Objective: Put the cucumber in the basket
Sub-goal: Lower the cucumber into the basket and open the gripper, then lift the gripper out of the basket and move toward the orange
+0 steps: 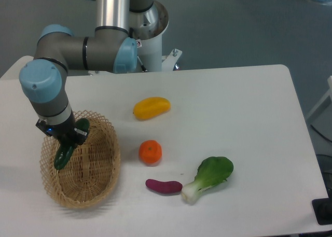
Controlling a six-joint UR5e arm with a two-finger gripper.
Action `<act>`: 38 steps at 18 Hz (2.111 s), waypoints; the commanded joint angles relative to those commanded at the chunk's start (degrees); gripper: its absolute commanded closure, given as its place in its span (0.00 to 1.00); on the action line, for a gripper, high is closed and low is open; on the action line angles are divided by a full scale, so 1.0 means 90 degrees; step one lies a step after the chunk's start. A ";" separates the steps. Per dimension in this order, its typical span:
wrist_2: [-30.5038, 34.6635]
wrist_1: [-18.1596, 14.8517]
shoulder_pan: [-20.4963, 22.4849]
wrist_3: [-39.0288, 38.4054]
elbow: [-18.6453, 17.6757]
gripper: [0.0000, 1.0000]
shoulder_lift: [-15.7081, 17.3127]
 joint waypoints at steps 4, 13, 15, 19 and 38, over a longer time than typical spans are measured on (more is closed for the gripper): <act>0.0000 0.0000 -0.0020 -0.0265 0.0019 0.93 -0.0127; 0.0010 0.0127 -0.0166 -0.0265 0.0039 0.88 -0.0567; 0.0010 0.0137 -0.0166 -0.0216 0.0029 0.84 -0.0596; 0.0039 0.0263 -0.0176 -0.0148 0.0049 0.27 -0.0635; 0.1221 0.0021 0.1824 0.3794 0.0596 0.00 0.0487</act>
